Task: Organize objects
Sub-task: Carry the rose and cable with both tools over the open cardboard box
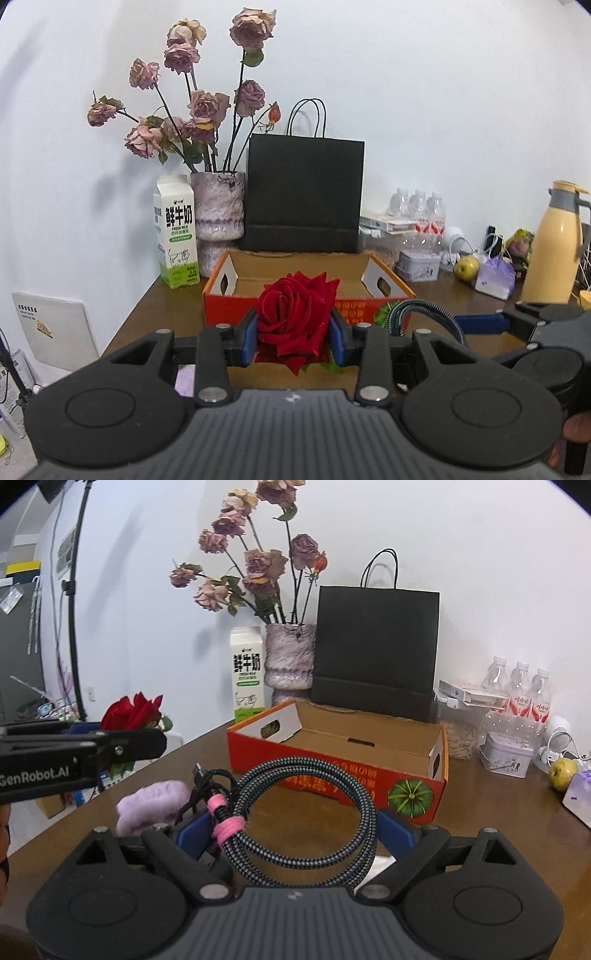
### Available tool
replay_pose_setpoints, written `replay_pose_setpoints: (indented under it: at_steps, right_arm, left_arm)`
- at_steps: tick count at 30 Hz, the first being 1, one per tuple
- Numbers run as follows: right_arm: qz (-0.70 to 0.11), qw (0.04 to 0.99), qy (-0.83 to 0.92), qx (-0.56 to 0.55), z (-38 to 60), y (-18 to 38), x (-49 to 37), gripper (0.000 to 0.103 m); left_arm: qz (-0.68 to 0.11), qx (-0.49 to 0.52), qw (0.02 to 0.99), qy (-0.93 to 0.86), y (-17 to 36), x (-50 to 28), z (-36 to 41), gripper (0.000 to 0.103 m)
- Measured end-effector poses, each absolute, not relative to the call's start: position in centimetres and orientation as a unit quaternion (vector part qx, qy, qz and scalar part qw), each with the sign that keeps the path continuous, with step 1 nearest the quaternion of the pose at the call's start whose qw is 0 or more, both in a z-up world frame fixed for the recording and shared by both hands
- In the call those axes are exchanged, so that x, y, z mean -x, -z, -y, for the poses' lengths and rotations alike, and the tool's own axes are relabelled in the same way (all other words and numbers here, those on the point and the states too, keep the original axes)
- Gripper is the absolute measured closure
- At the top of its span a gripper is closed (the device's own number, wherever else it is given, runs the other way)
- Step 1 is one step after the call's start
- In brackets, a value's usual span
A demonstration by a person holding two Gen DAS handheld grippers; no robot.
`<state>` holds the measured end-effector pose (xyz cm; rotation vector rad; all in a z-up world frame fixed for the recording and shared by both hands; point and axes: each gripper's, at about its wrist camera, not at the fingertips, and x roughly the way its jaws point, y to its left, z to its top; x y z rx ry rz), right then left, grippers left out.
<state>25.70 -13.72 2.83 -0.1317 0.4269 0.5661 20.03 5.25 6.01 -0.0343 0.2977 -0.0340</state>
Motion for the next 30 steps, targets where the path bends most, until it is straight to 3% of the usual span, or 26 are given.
replay_pose_setpoints:
  at_steps: [30]
  right_arm:
    - [-0.193, 0.956, -0.222, 0.012, 10.6, -4.6, -41.0, 0.010]
  left_arm:
    - [-0.138, 0.040, 0.989, -0.011, -8.1, -36.8, -6.8, 0.065]
